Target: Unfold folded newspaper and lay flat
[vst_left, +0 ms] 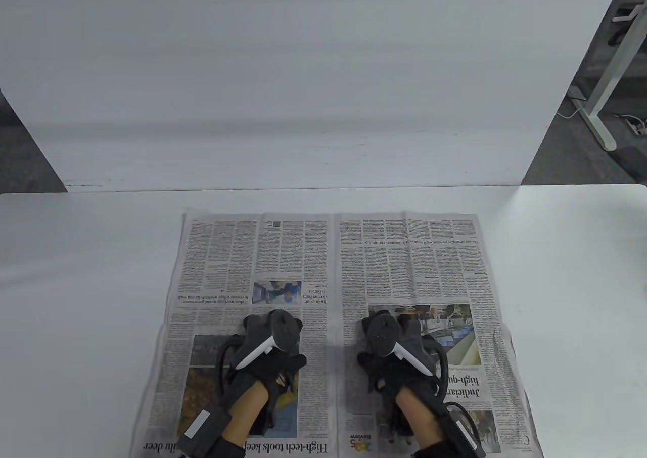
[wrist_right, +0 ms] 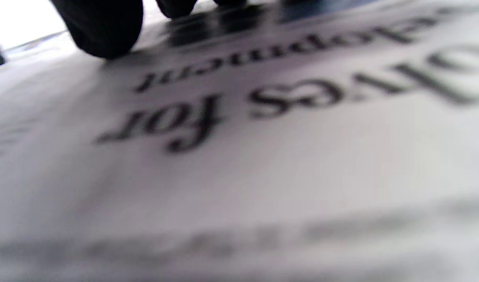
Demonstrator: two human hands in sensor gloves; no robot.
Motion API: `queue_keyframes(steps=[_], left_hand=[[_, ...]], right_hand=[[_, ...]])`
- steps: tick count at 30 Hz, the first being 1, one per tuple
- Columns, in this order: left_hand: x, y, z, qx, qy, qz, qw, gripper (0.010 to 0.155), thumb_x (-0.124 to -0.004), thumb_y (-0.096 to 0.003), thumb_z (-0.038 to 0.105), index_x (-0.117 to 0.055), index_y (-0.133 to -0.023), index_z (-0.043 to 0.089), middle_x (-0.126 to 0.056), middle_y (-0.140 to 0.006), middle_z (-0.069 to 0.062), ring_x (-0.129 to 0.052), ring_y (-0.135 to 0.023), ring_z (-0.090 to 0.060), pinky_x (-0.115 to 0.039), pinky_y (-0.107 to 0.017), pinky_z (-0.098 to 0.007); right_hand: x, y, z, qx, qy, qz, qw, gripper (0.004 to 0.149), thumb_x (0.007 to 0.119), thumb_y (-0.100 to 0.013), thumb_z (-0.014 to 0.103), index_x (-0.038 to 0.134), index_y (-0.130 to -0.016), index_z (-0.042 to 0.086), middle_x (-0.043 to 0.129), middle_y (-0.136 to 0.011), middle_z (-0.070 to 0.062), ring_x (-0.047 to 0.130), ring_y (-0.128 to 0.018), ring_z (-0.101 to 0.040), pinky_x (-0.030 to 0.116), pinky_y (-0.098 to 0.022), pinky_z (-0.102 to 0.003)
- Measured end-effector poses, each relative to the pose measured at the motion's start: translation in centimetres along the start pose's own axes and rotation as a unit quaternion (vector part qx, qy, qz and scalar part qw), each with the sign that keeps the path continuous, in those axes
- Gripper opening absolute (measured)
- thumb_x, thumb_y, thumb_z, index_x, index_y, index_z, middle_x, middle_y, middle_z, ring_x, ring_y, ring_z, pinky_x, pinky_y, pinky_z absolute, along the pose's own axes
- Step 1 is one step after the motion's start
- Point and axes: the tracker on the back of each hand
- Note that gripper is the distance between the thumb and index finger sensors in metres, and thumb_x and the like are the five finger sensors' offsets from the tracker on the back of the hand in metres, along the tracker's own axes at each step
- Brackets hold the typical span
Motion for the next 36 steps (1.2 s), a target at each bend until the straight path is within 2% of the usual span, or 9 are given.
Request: queue_keyframes(steps=[6,18,30,36], left_hand=[[0.4,-0.4,-2.3,0.024,0.008,0.012,1.0,0.073,-0.068,-0.0498,0.053,-0.027,-0.109,0.041,-0.009,-0.118,-0.004,-0.005,-0.104,-0.056,-0.022,-0.071,-0.079],[1.3,-0.5,-7.6,0.099,0.078,0.031,0.992,0.074,-0.069,-0.0494,0.052,-0.027,-0.109,0.04,-0.007,-0.118,-0.003,-0.001,-0.104,-0.053,-0.015,-0.071,-0.077],[1.8,-0.1,-11.9,0.182,0.12,0.056,0.974,0.074,-0.067,-0.0495,0.053,-0.026,-0.11,0.04,-0.007,-0.118,-0.004,-0.002,-0.104,-0.053,-0.015,-0.071,-0.076],[1.8,0.1,-12.9,0.206,0.138,0.057,0.967,0.075,-0.067,-0.0498,0.053,-0.025,-0.11,0.04,-0.005,-0.118,-0.003,0.0,-0.104,-0.053,-0.013,-0.072,-0.076]], right_hand=[[-0.6,-0.4,-2.5,0.038,-0.018,-0.012,0.999,0.072,0.07,-0.049,0.053,0.039,-0.109,0.03,0.025,-0.121,-0.007,0.019,-0.106,-0.048,0.028,-0.063,-0.08],[-1.9,-0.7,-7.4,0.108,-0.055,-0.027,0.992,0.073,0.071,-0.049,0.053,0.038,-0.11,0.03,0.023,-0.121,-0.006,0.016,-0.106,-0.047,0.025,-0.064,-0.078],[-2.6,-0.3,-11.4,0.196,-0.1,-0.048,0.974,0.074,0.071,-0.05,0.054,0.036,-0.111,0.029,0.02,-0.122,-0.008,0.013,-0.106,-0.046,0.022,-0.065,-0.076],[-2.8,0.0,-12.6,0.225,-0.115,-0.057,0.966,0.074,0.071,-0.051,0.054,0.036,-0.111,0.028,0.02,-0.122,-0.009,0.013,-0.106,-0.047,0.022,-0.066,-0.075]])
Point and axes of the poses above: the tracker on the back of each hand, its own z axis roughly to the thumb side, its own y axis roughly from the fingertips to the wrist, x = y × z
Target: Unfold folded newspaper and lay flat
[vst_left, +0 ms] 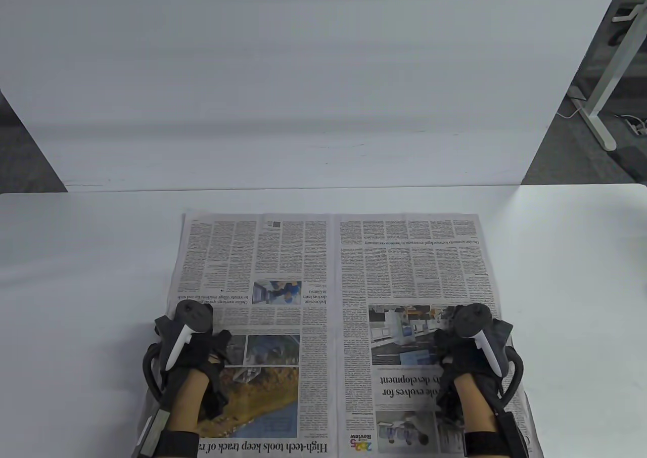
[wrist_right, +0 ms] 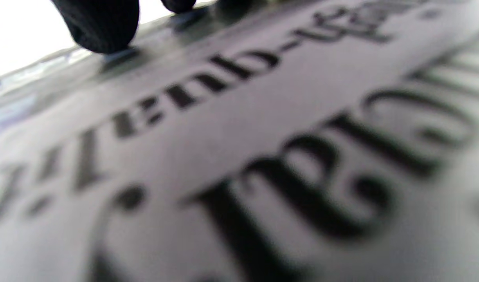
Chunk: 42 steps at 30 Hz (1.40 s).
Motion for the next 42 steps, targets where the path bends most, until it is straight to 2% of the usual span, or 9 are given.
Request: queue_keyframes(steps=[6,10,14,18,24,27,29,35,42], left_hand=[[0.2,0.2,0.1,0.001,-0.013,0.0,1.0,0.074,-0.066,-0.0501,0.054,-0.024,-0.11,0.04,-0.005,-0.118,-0.004,-0.001,-0.104,-0.054,-0.015,-0.072,-0.076],[0.7,1.0,0.8,0.001,-0.04,0.03,0.999,0.074,-0.067,-0.0497,0.053,-0.029,-0.111,0.036,-0.008,-0.118,-0.007,-0.007,-0.106,-0.055,-0.018,-0.073,-0.076],[1.0,2.8,3.1,-0.05,-0.047,0.043,0.997,0.074,-0.066,-0.0498,0.053,-0.029,-0.111,0.036,-0.009,-0.119,-0.007,-0.008,-0.107,-0.055,-0.019,-0.074,-0.076],[-0.1,4.3,5.9,-0.119,-0.064,0.046,0.99,0.073,-0.067,-0.0493,0.053,-0.033,-0.111,0.036,-0.013,-0.12,-0.007,-0.012,-0.108,-0.055,-0.022,-0.074,-0.076],[-2.3,4.6,8.1,-0.154,-0.127,0.015,0.98,0.071,-0.066,-0.0488,0.053,-0.036,-0.111,0.036,-0.017,-0.12,-0.008,-0.016,-0.108,-0.056,-0.025,-0.074,-0.076],[-2.5,4.4,8.0,-0.149,-0.124,-0.011,0.981,0.071,-0.066,-0.0491,0.053,-0.038,-0.111,0.035,-0.023,-0.12,-0.012,-0.021,-0.108,-0.056,-0.026,-0.073,-0.076],[-2.4,4.4,7.8,-0.147,-0.112,-0.015,0.983,0.07,-0.067,-0.0491,0.052,-0.039,-0.111,0.035,-0.023,-0.12,-0.012,-0.02,-0.108,-0.056,-0.025,-0.073,-0.076],[-1.2,5.4,7.6,-0.136,-0.091,-0.044,0.985,0.066,-0.068,-0.05,0.049,-0.054,-0.11,0.028,-0.035,-0.12,-0.016,-0.031,-0.108,-0.059,-0.029,-0.074,-0.075],[-0.4,7.0,7.7,-0.118,-0.138,-0.056,0.982,0.06,-0.067,-0.0512,0.049,-0.068,-0.106,0.024,-0.053,-0.115,-0.019,-0.05,-0.108,-0.055,-0.038,-0.074,-0.072]], right_hand=[[-0.1,0.0,-0.1,0.002,0.001,-0.002,1.0,0.075,0.071,-0.051,0.054,0.036,-0.111,0.027,0.02,-0.122,-0.01,0.013,-0.106,-0.048,0.023,-0.066,-0.075],[-0.5,0.6,0.7,-0.021,0.011,-0.016,1.0,0.075,0.072,-0.049,0.053,0.039,-0.111,0.025,0.024,-0.121,-0.012,0.015,-0.103,-0.054,0.026,-0.064,-0.078],[-1.0,2.2,2.7,-0.069,0.023,-0.023,0.997,0.075,0.071,-0.05,0.053,0.039,-0.111,0.026,0.024,-0.121,-0.013,0.015,-0.104,-0.055,0.027,-0.063,-0.078],[-0.2,3.9,5.1,-0.125,0.057,-0.035,0.99,0.074,0.072,-0.049,0.053,0.041,-0.111,0.026,0.025,-0.122,-0.012,0.016,-0.105,-0.054,0.027,-0.064,-0.079],[1.9,4.7,7.1,-0.176,0.087,0.012,0.981,0.073,0.071,-0.049,0.053,0.042,-0.11,0.026,0.026,-0.122,-0.01,0.017,-0.105,-0.054,0.027,-0.063,-0.079],[2.1,4.7,7.2,-0.178,0.09,0.025,0.98,0.072,0.072,-0.049,0.052,0.046,-0.11,0.025,0.036,-0.122,-0.013,0.025,-0.105,-0.055,0.028,-0.062,-0.08],[2.1,4.7,7.1,-0.177,0.088,0.035,0.98,0.068,0.073,-0.049,0.051,0.056,-0.108,0.021,0.042,-0.12,-0.015,0.034,-0.104,-0.058,0.029,-0.061,-0.081],[1.3,5.3,7.0,-0.156,0.098,0.079,0.98,0.066,0.072,-0.05,0.05,0.058,-0.107,0.02,0.046,-0.118,-0.016,0.036,-0.104,-0.056,0.03,-0.062,-0.081],[0.4,6.9,6.9,-0.135,0.13,0.145,0.972,0.064,0.072,-0.051,0.05,0.062,-0.106,0.018,0.051,-0.116,-0.018,0.041,-0.104,-0.056,0.036,-0.063,-0.079]])
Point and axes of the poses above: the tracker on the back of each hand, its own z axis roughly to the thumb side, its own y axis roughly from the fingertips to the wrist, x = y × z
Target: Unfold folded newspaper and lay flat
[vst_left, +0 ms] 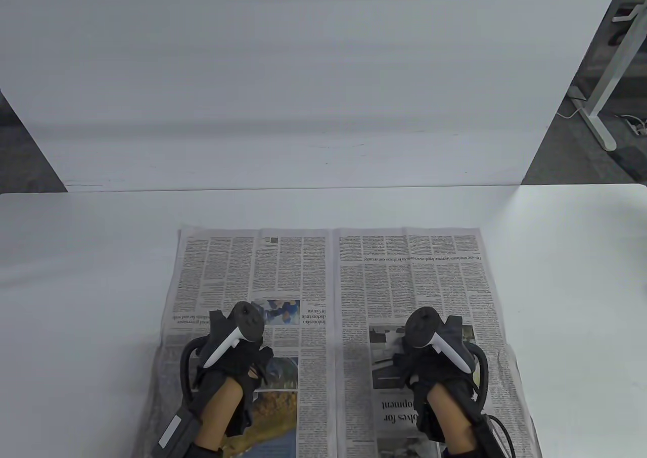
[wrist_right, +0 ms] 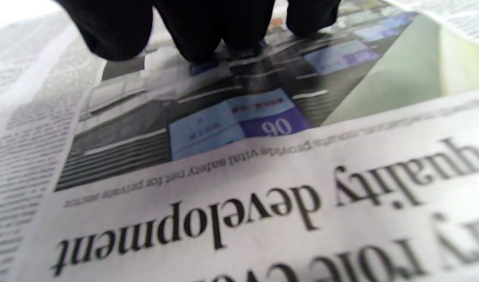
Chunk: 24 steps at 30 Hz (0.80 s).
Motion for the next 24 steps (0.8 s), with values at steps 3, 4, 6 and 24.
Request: queue_keyframes(steps=[3,4,6,24], left_hand=[[0.1,0.6,0.2,0.01,-0.012,-0.018,1.0,0.059,-0.067,-0.0515,0.049,-0.072,-0.104,0.024,-0.058,-0.113,-0.019,-0.054,-0.107,-0.052,-0.041,-0.075,-0.071],[0.1,0.7,0.2,0.013,-0.012,-0.018,1.0,0.058,-0.068,-0.0516,0.049,-0.073,-0.104,0.023,-0.059,-0.113,-0.019,-0.055,-0.107,-0.051,-0.042,-0.075,-0.071],[0.1,0.7,0.3,0.017,-0.009,-0.013,1.0,0.057,-0.068,-0.0514,0.049,-0.075,-0.102,0.023,-0.062,-0.111,-0.018,-0.057,-0.106,-0.05,-0.044,-0.075,-0.069],[2.1,-2.0,7.1,-0.084,0.0,0.063,0.994,0.074,-0.068,-0.0497,0.054,-0.031,-0.111,0.039,-0.012,-0.12,-0.009,-0.017,-0.11,-0.056,-0.027,-0.075,-0.075]], right_hand=[[-0.1,0.8,0.0,0.006,-0.004,0.027,1.0,0.065,0.072,-0.052,0.049,0.063,-0.106,0.015,0.051,-0.115,-0.019,0.042,-0.103,-0.057,0.038,-0.063,-0.079],[-0.1,0.9,0.0,0.007,-0.003,0.032,0.999,0.065,0.072,-0.052,0.049,0.064,-0.106,0.015,0.052,-0.115,-0.02,0.043,-0.103,-0.058,0.039,-0.063,-0.079],[-0.1,1.1,0.0,0.009,-0.003,0.03,0.999,0.064,0.072,-0.052,0.049,0.066,-0.105,0.014,0.054,-0.114,-0.02,0.046,-0.102,-0.058,0.04,-0.063,-0.079],[-2.5,-1.5,6.0,-0.091,-0.038,-0.138,0.985,0.079,0.077,-0.048,0.053,0.031,-0.111,0.035,0.016,-0.122,-0.01,0.011,-0.105,-0.056,0.024,-0.064,-0.082]])
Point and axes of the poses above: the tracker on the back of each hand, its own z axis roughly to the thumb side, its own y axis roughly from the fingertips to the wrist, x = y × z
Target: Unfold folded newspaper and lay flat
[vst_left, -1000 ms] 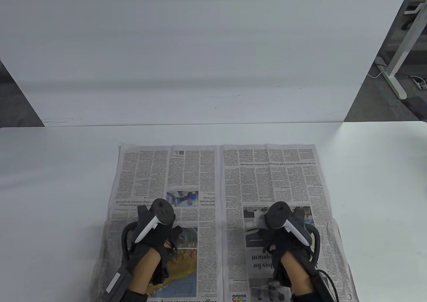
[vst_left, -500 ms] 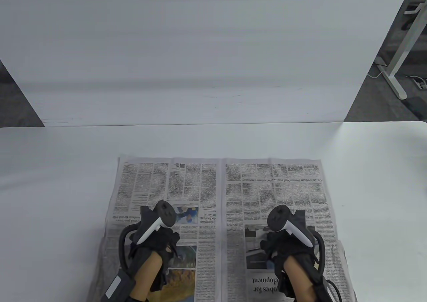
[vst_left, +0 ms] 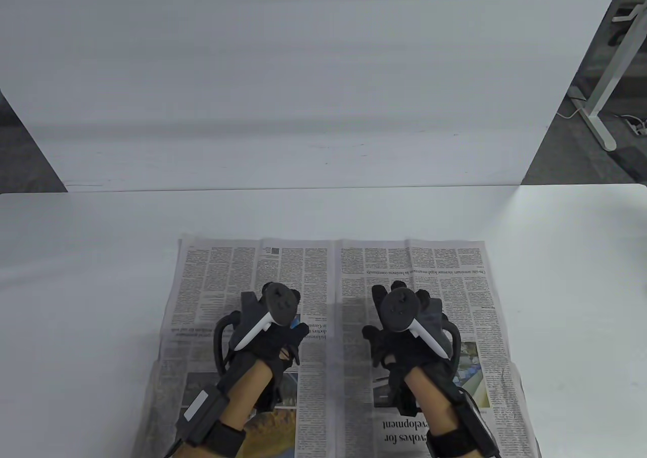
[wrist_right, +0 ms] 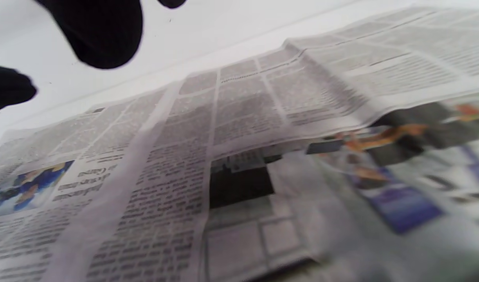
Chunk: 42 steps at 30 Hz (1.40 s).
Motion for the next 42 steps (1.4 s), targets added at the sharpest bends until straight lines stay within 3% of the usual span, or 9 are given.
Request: queue_keyframes(steps=[6,10,12,27,42], left_hand=[[-2.2,-3.3,1.0,-0.009,-0.013,-0.042,0.999,0.073,-0.068,-0.0492,0.055,-0.032,-0.111,0.041,-0.012,-0.119,-0.006,-0.014,-0.109,-0.055,-0.025,-0.074,-0.075],[-3.6,-4.4,0.3,0.0,-0.019,-0.053,0.998,0.072,-0.068,-0.0486,0.056,-0.035,-0.11,0.041,-0.015,-0.119,-0.006,-0.017,-0.107,-0.055,-0.028,-0.074,-0.076],[-3.8,-4.4,-0.1,0.0,-0.018,-0.051,0.999,0.072,-0.068,-0.0487,0.056,-0.031,-0.109,0.044,-0.012,-0.118,-0.005,-0.01,-0.106,-0.053,-0.026,-0.074,-0.076],[-3.1,-5.3,-5.7,0.069,0.053,-0.026,0.996,0.072,-0.07,-0.0481,0.056,-0.03,-0.108,0.046,-0.008,-0.118,-0.001,-0.003,-0.106,-0.05,-0.015,-0.072,-0.077],[-2.1,-4.8,-13.1,0.179,0.121,0.004,0.976,0.073,-0.069,-0.0486,0.056,-0.029,-0.108,0.046,-0.006,-0.118,0.001,0.002,-0.106,-0.048,-0.01,-0.072,-0.075]], right_hand=[[3.1,-2.7,0.5,-0.016,0.022,0.026,0.999,0.076,0.075,-0.047,0.055,0.038,-0.11,0.037,0.022,-0.123,-0.007,0.014,-0.106,-0.055,0.025,-0.064,-0.082],[4.7,-3.4,-0.4,-0.017,0.033,0.06,0.998,0.075,0.076,-0.046,0.056,0.043,-0.109,0.034,0.028,-0.122,-0.01,0.02,-0.104,-0.057,0.028,-0.062,-0.083],[5.0,-3.5,-0.8,-0.012,0.042,0.062,0.997,0.076,0.077,-0.046,0.056,0.042,-0.109,0.034,0.025,-0.121,-0.008,0.017,-0.104,-0.054,0.027,-0.062,-0.083],[3.0,-4.3,-6.9,0.07,0.007,0.026,0.997,0.075,0.074,-0.046,0.059,0.041,-0.109,0.033,0.025,-0.121,-0.007,0.017,-0.104,-0.051,0.024,-0.062,-0.081],[1.2,-4.0,-13.0,0.166,-0.039,-0.002,0.985,0.075,0.073,-0.048,0.057,0.039,-0.109,0.032,0.023,-0.121,-0.007,0.013,-0.106,-0.048,0.022,-0.062,-0.079]])
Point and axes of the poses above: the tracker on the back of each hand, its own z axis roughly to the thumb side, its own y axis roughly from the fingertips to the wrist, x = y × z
